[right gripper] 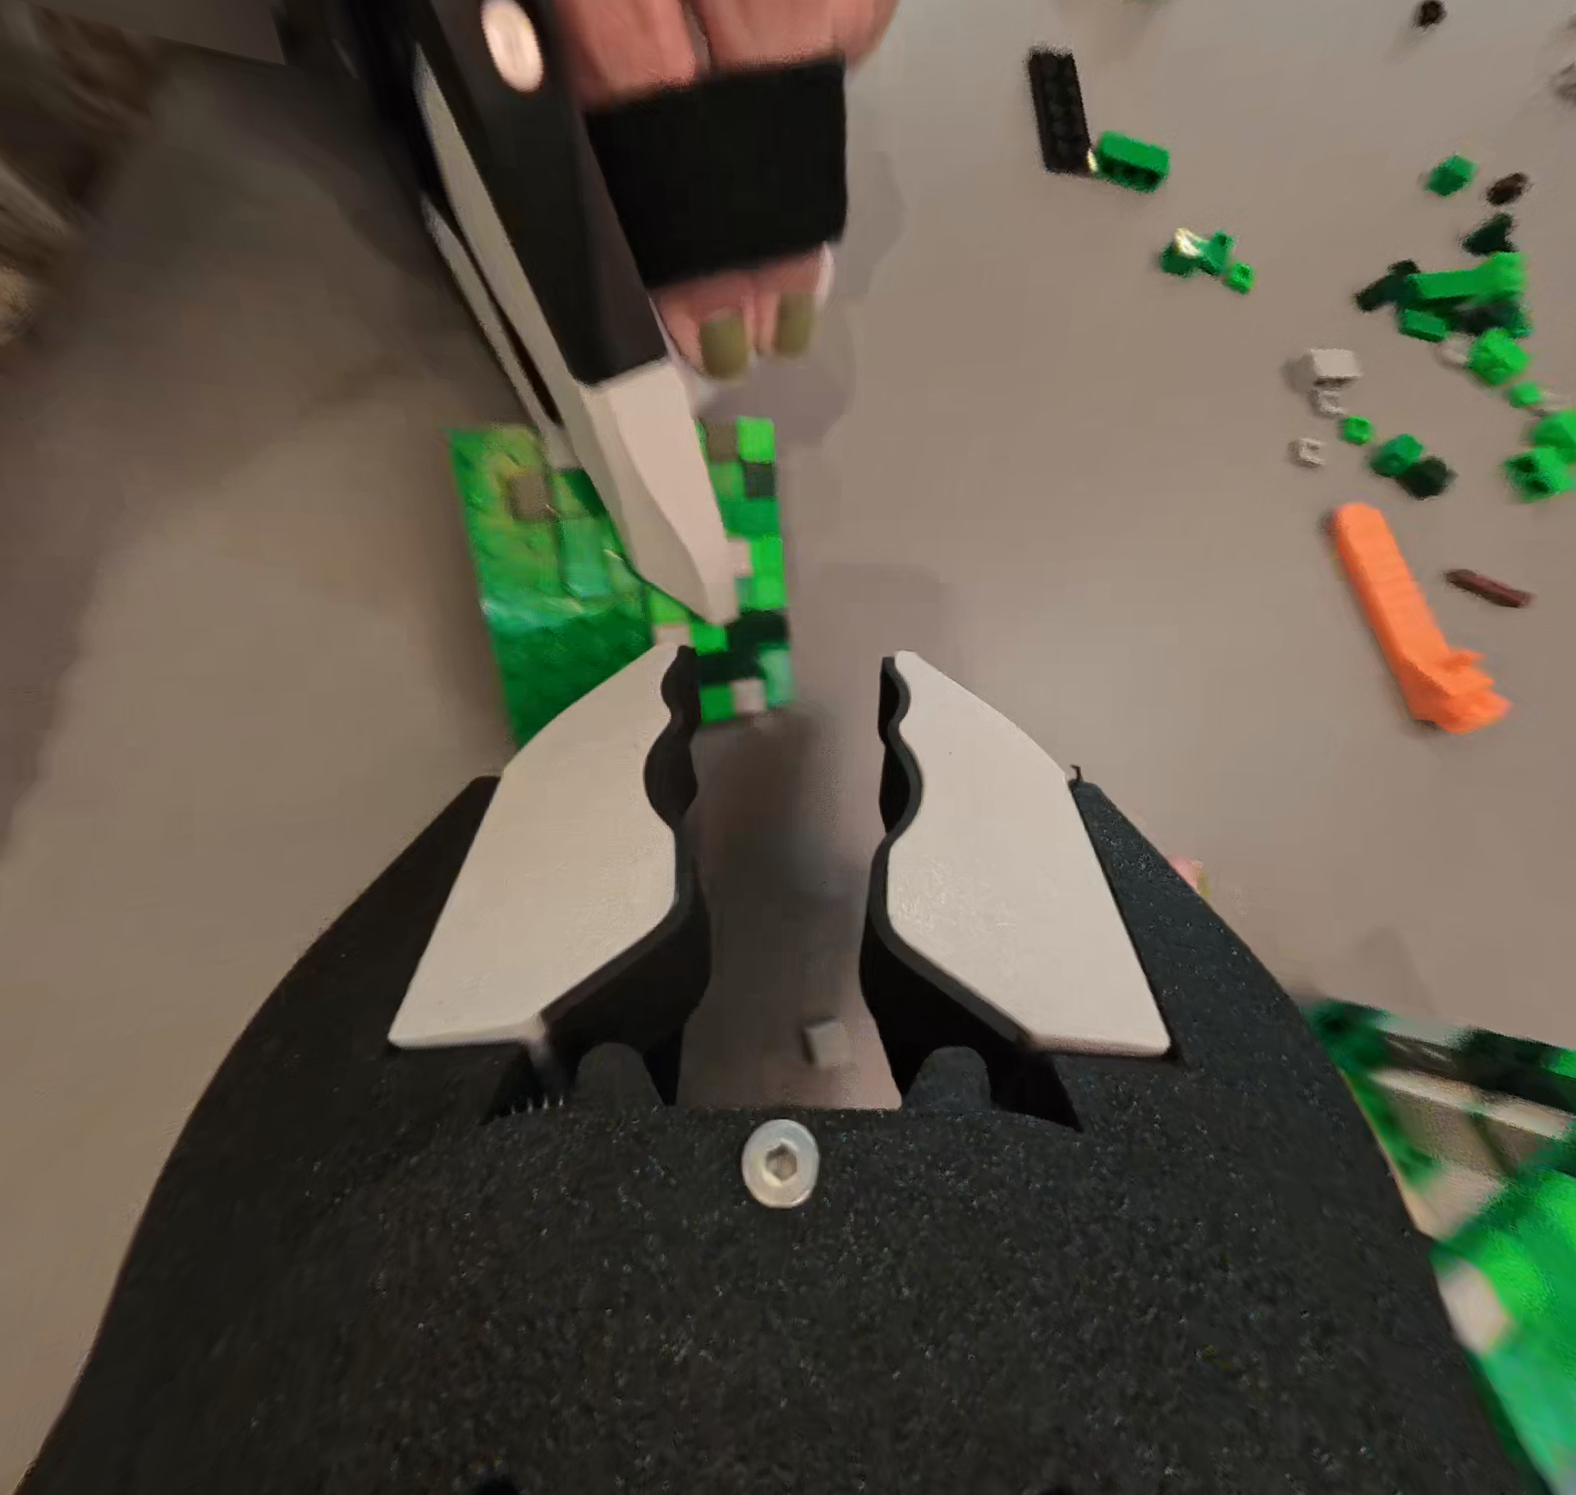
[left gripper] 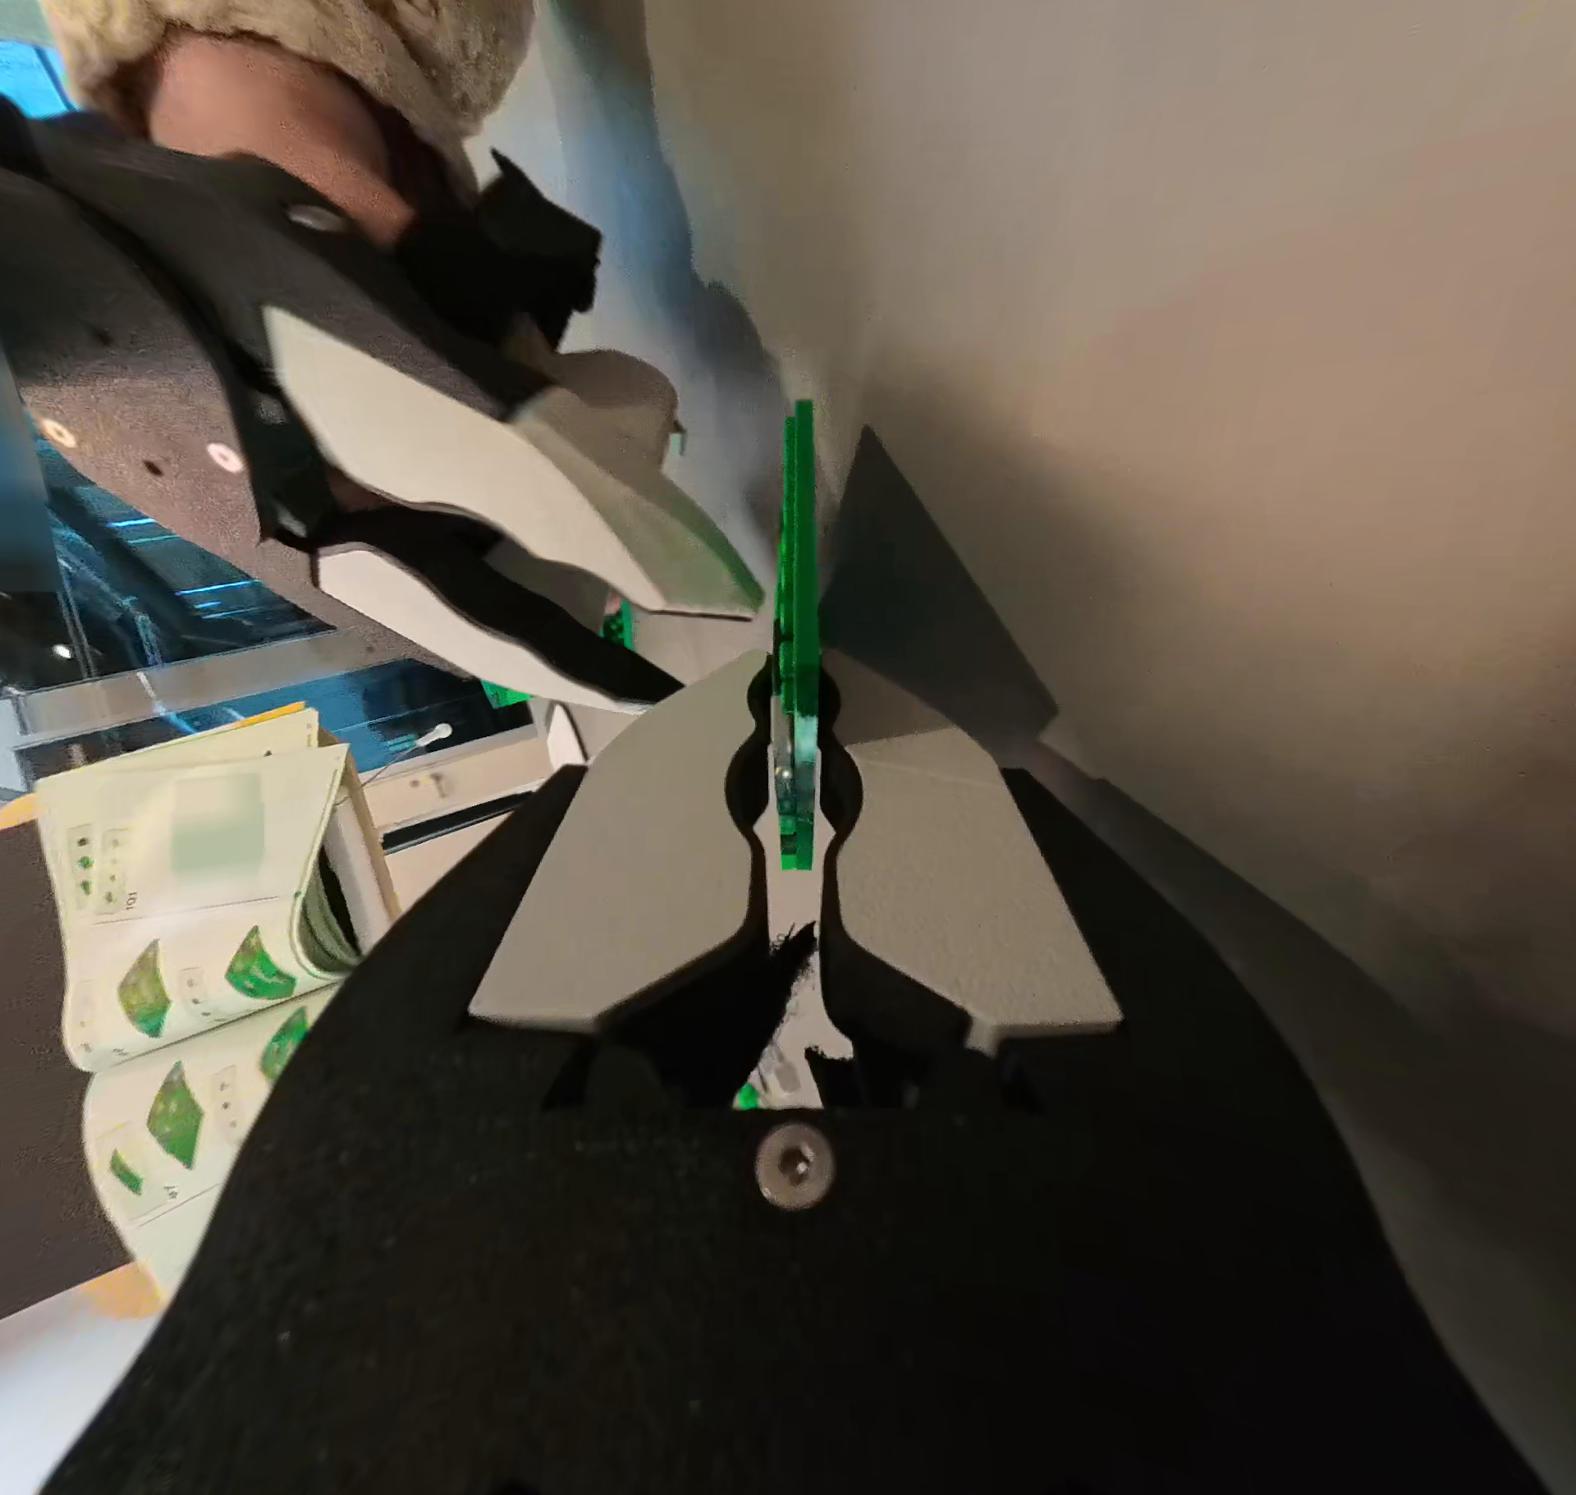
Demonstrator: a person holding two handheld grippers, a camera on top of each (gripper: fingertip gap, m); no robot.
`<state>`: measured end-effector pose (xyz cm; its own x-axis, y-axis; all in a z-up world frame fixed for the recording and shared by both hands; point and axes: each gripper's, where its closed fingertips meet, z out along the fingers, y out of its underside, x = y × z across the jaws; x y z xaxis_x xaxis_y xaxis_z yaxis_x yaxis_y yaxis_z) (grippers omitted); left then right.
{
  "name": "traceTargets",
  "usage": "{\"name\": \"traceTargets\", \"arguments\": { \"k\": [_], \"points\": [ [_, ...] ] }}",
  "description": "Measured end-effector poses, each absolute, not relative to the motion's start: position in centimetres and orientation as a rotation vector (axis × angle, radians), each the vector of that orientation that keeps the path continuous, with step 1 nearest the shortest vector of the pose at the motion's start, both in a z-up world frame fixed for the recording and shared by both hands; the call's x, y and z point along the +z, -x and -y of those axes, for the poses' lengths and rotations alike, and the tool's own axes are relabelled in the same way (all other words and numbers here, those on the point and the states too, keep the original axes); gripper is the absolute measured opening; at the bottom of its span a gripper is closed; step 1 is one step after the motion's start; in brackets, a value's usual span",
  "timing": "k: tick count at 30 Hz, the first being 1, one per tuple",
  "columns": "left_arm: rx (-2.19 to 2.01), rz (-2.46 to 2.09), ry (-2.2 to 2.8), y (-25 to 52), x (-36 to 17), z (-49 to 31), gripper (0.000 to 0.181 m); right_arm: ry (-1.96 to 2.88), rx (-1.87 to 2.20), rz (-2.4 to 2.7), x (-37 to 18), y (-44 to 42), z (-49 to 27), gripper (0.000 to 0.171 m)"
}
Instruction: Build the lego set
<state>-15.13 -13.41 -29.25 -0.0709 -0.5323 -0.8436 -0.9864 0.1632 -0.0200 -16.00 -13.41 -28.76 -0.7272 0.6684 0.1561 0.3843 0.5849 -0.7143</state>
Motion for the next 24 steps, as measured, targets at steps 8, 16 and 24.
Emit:
{"name": "traceTargets", "arguments": {
  "k": [8,16,24],
  "points": [
    [0.795,-1.717,1.442,15.2,-29.3,13.3,0.006,0.914,1.090,2.536,-29.6,14.7,14.4,0.047],
    [0.698,-1.623,1.435,14.6,-28.7,13.0,0.035,0.942,1.212,2.603,-30.3,14.6,14.7,0.044],
    [0.691,-1.724,1.372,13.9,-29.6,13.7,0.008,0.903,1.211,2.561,-30.2,14.4,14.7,0.042]
  ]
}}
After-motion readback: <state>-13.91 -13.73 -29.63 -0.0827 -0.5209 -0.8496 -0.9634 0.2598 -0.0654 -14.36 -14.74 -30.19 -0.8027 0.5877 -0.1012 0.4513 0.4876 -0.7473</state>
